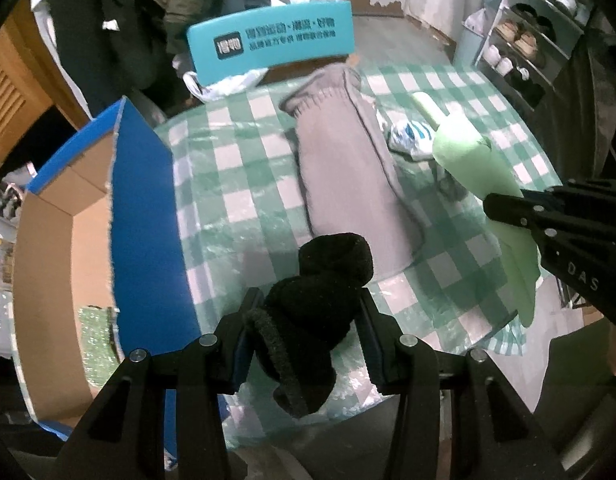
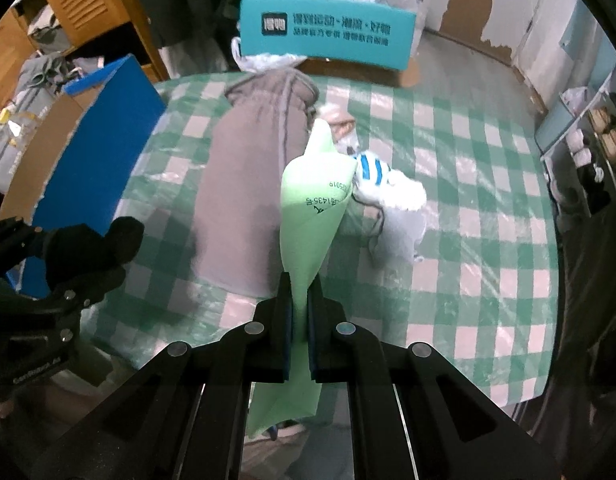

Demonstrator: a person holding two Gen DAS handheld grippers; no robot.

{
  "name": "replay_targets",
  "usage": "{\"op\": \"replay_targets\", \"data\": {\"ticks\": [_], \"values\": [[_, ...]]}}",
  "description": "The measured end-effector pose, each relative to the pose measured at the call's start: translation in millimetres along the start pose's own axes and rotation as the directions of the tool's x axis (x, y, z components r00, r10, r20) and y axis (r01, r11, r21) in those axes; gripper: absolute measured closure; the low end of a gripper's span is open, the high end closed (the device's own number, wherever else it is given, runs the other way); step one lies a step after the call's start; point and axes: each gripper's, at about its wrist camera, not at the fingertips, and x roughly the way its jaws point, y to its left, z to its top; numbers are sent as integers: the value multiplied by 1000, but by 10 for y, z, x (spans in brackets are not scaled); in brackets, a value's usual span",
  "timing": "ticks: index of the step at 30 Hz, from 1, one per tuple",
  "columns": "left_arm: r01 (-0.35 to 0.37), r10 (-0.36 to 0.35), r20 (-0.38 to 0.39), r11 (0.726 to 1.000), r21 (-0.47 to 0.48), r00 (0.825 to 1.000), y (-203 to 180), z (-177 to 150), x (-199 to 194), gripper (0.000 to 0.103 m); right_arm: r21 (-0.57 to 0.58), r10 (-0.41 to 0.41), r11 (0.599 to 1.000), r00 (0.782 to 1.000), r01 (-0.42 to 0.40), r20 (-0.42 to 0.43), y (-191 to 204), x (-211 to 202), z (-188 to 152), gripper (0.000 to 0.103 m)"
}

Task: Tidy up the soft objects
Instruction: 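Lift the light green cloth with the right tool and carry it over the box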

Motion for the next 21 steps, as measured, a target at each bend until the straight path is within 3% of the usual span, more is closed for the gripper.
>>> {"op": "replay_targets", "data": {"ticks": [21], "values": [[-53,59,110,997,-51,992,291,84,-438,56,-61,52,997,992,-45,117,281,-450,187,98]]}}
